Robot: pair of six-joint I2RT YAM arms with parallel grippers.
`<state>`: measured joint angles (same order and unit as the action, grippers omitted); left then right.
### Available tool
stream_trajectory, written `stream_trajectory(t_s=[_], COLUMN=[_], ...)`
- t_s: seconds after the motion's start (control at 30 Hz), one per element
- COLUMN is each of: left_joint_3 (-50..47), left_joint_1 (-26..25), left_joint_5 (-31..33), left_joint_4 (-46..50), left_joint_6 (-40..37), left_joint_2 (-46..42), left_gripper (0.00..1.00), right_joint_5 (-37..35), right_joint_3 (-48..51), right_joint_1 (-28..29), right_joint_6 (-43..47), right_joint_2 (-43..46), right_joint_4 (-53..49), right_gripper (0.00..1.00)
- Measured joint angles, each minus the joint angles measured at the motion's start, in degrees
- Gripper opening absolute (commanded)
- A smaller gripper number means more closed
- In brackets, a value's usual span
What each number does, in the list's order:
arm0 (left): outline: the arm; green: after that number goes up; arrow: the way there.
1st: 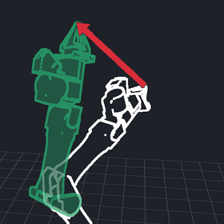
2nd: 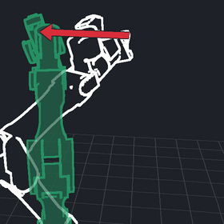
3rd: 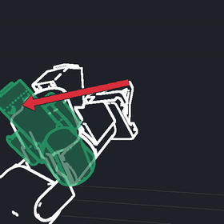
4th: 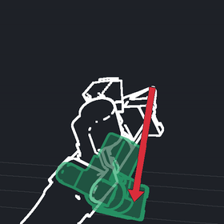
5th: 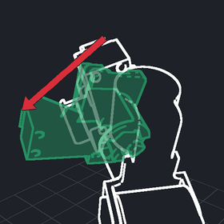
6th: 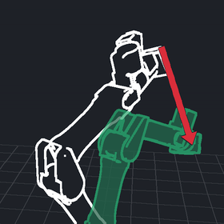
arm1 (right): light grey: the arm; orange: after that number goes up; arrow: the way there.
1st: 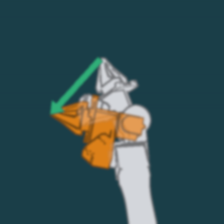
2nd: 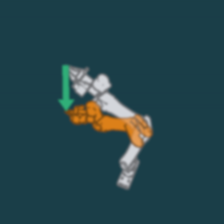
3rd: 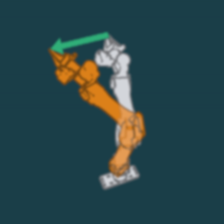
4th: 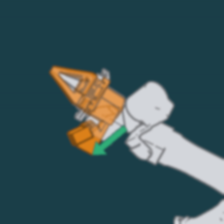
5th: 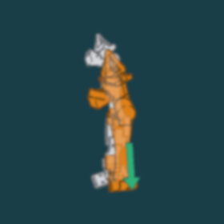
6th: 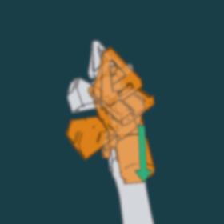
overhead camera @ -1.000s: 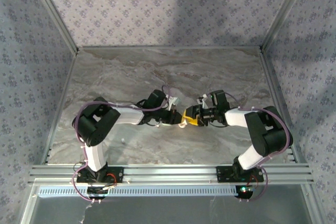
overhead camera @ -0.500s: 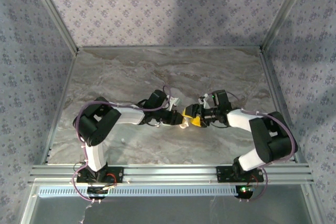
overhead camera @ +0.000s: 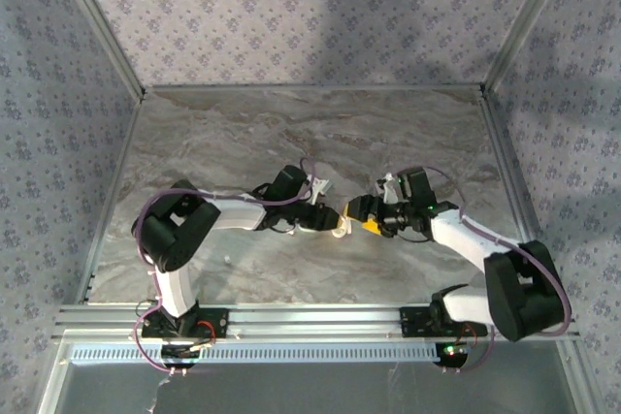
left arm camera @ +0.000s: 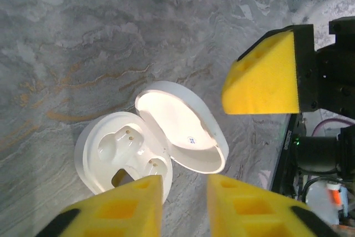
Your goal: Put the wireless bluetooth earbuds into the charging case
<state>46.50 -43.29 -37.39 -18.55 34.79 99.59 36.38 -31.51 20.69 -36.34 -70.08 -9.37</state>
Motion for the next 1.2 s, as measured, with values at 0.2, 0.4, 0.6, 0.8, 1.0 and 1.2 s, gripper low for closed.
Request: stream_trajectory(t_s=[0.2, 0.4, 0.6, 0.8, 1.0, 1.2], left_joint_3=[-5.0, -7.4, -12.4, -15.0, -15.0, -15.0], left_joint_1=[4.5, 7.6, 7.8, 7.8, 7.8, 7.8], left_joint_5=[4.4, 13.9, 24.3, 28.6, 29.6, 30.4], left_joint_4=[0.5, 4.6, 3.7, 3.1, 3.4, 4.0], left_joint_6=[-1.1, -2.2, -1.7, -2.1, -4.3, -5.9], left_joint_2=[-10.6, -19.0, -24.9, -25.6, -26.1, -29.5], left_gripper=[1.0, 1.0, 1.0, 1.0, 1.0, 1.0], right_joint_5=[-10.9, -23.2, -32.0, -37.9, -43.5, -48.4], right_joint_3=[-2.1, -4.3, -7.3, -10.9, -14.2, -15.8], right_joint_1=[6.4, 14.5, 19.3, 22.1, 23.3, 24.9], right_joint_6=[3.5, 6.0, 7.3, 7.5, 7.2, 6.6], right_joint_2=[2.3, 2.3, -2.2, -8.2, -13.2, -15.5], right_joint_4=[-7.3, -11.5, -13.2, -15.1, -17.1, -19.6], right_gripper=[1.0, 1.0, 1.0, 1.0, 1.0, 1.0])
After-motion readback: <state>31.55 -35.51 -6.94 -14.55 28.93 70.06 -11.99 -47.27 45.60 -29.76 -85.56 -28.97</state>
